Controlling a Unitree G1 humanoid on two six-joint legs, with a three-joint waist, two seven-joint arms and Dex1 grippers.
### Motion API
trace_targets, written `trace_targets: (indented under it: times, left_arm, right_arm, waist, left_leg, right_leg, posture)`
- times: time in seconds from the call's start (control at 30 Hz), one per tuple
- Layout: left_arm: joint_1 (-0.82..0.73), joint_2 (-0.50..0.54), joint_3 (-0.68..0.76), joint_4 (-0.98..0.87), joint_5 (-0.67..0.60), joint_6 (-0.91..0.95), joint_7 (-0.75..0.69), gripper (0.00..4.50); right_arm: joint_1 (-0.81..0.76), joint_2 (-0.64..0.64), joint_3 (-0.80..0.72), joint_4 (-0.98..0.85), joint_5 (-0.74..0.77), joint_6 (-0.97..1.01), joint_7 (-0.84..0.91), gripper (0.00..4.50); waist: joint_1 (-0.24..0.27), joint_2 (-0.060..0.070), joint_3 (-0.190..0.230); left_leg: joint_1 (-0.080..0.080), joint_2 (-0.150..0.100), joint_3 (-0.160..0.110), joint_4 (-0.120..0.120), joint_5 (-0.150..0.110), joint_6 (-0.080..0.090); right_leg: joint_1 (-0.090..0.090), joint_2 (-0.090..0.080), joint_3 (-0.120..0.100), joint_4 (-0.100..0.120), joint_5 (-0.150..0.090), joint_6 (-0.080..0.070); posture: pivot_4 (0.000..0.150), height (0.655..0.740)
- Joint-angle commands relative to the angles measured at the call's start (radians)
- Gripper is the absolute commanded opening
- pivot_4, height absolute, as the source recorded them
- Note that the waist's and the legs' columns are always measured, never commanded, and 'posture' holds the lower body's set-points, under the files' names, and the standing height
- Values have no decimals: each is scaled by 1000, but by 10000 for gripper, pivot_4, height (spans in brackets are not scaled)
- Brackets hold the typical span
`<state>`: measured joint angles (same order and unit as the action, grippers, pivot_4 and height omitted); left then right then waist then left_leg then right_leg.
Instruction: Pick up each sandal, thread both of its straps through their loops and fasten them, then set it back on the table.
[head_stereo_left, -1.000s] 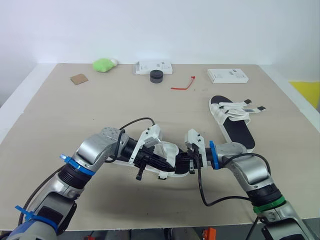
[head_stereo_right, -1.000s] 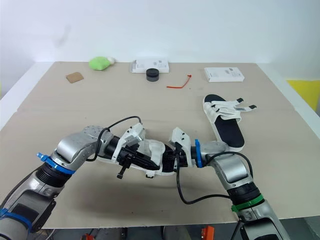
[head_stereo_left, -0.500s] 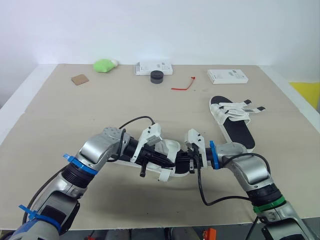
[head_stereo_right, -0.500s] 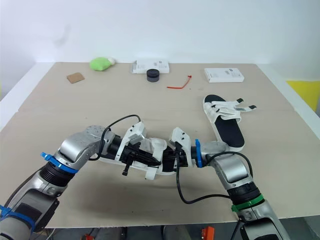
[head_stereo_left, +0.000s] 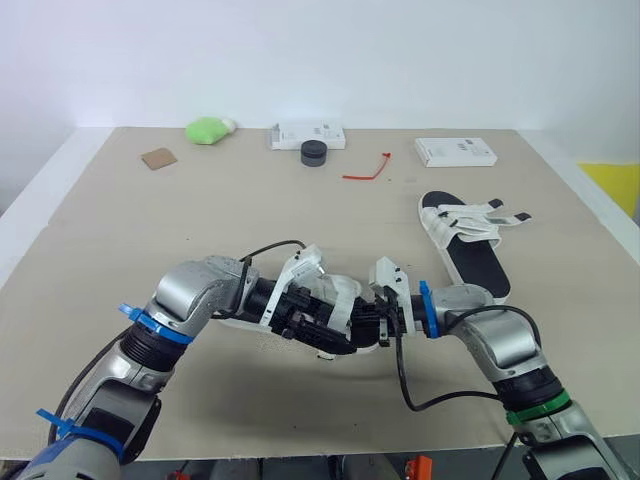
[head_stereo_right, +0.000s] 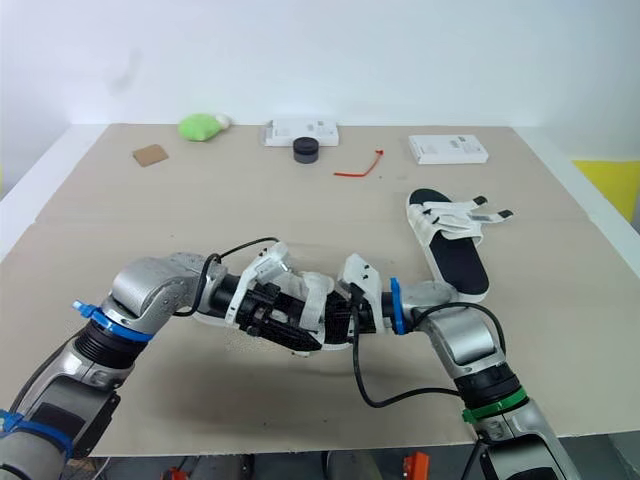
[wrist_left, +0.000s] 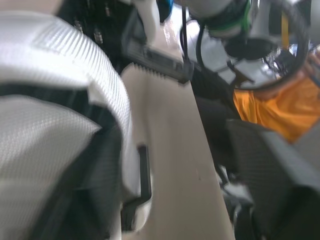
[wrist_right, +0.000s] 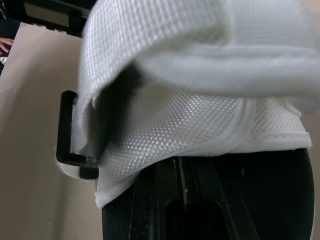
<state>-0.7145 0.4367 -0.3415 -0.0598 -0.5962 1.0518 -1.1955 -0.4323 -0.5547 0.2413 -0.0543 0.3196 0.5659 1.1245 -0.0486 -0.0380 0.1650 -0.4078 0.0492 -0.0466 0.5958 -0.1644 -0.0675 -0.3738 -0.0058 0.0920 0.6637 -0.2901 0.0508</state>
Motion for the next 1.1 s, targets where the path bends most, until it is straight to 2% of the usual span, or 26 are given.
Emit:
trace_targets:
  times: [0.03, 0.2, 0.37, 0.57, 0.67, 0.77, 0.9, 1.1]
  left_arm:
    - [-36, -2, 77, 35, -34, 56, 49, 42185]
    - [-67, 76, 130, 41, -61, 79, 22, 42185]
    - [-84, 161, 248, -10, -206, 203, -30, 42185]
    - [96, 349, 235, -226, -264, 116, -183, 42185]
    - [187, 401, 224, -289, -236, 32, -215, 42185]
    - [262, 401, 194, -321, -180, -52, -177, 42185]
    - [379, 319, 88, -319, -5, -237, -43, 42185]
    - [384, 218, 56, -221, 78, -341, 32, 42185]
  right_arm:
    - [16, -4, 34, 37, -29, 18, -17, 0]
    - [23, -6, 31, 27, -27, 22, -18, 0]
    - [26, -8, 28, 23, -27, 26, -16, 0]
    - [30, -9, 28, 16, -22, 31, -14, 0]
    - [37, -9, 30, 8, -17, 34, -16, 0]
    - [42, -8, 31, 1, -15, 39, -19, 0]
    - [51, -6, 30, -22, -5, 58, -26, 0]
    - [64, -15, 26, -50, 6, 80, -34, 0]
  waist:
    - [0, 0, 0]
    - [-4, 0, 1]
    - [-6, 0, 4]
    - [-13, 0, 6]
    - [-12, 0, 6]
    - [-7, 0, 7]
    - [-6, 1, 6]
    - [-4, 0, 7]
  left_leg:
    - [0, 0, 0, 0, 0, 0]
    - [-2, 0, 0, -2, 0, 0]
    - [-3, 1, 0, -3, 0, 0]
    - [-5, 1, 1, -4, -1, -2]
    - [-8, 1, 1, -4, -1, -2]
    - [-8, 2, 1, -3, -1, -2]
    - [-8, 1, 4, -3, -1, -2]
    - [-11, 3, 3, -2, -1, -2]
  right_leg:
    - [0, 0, 0, 0, 0, 0]
    - [-1, 1, 1, 0, 0, 0]
    - [-3, 2, 1, 0, 1, 1]
    - [-5, 2, 2, 0, 1, 3]
    - [-8, 2, 2, 0, 0, 2]
    - [-8, 2, 2, 0, -1, -1]
    - [-8, 1, 5, 0, -1, -1]
    - [-11, 3, 4, 1, 0, -1]
  posture:
    - [1500, 7400]
    - [1500, 7400]
    - [1500, 7400]
    - [1500, 7400]
    - [1500, 7400]
    - [1500, 7400]
    - [1500, 7400]
    - [1500, 7400]
